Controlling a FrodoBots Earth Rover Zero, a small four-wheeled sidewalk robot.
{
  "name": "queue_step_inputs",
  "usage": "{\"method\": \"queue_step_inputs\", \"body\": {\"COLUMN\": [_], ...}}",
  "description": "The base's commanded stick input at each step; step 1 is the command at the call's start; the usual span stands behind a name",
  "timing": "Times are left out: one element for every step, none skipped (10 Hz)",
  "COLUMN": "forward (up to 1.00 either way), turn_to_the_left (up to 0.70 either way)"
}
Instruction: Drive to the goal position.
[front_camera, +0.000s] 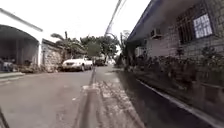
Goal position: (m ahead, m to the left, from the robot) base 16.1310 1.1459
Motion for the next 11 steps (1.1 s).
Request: {"method": "queue_step_inputs", "body": {"forward": [0.7,0.7,0.7,0.7,0.7,0.7,0.7,0.7,0.7,0.7,0.7], "turn_to_the_left": [0.0,0.0,0.0,0.0,0.0,0.0,0.0,0.0,0.0,0.0,0.0]}}
